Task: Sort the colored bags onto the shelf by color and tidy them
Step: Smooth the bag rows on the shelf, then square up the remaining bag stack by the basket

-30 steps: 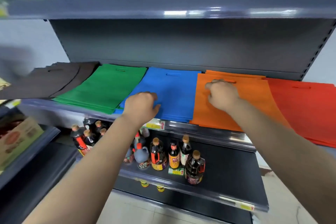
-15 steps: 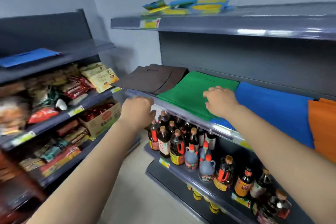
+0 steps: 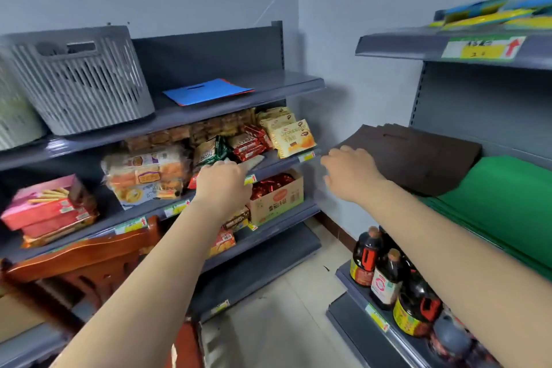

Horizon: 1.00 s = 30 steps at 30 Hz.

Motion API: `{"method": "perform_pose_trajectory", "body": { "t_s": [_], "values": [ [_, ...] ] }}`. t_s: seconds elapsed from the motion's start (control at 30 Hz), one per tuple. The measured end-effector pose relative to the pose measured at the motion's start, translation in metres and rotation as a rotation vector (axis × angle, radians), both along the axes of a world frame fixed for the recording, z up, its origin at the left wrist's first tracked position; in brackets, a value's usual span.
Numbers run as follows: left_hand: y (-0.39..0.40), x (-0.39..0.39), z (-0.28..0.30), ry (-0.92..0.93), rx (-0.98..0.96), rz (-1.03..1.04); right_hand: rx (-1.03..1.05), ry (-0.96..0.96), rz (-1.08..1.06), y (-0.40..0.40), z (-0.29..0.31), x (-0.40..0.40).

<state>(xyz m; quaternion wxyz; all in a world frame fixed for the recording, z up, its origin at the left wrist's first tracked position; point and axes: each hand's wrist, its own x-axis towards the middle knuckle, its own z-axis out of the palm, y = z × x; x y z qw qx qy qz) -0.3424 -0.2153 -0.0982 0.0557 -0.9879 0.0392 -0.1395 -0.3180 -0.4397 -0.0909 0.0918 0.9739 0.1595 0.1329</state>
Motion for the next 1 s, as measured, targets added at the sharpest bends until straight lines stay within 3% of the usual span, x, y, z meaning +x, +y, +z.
{"method": "perform_pose_trajectory", "body": {
  "t_s": [0.27,0.63,1.0],
  "values": [
    [0.070,0.061,-0.002,-0.018,-0.033,0.193,0.036,-0.026,0.216,0.084,0.003,0.083],
    [0.115,0.176,0.005,-0.098,-0.162,0.432,0.138,-0.034,0.508,0.137,0.009,0.237],
    [0.141,0.257,0.015,-0.277,-0.240,0.477,0.290,-0.012,0.665,0.191,0.018,0.353]
  ]
}}
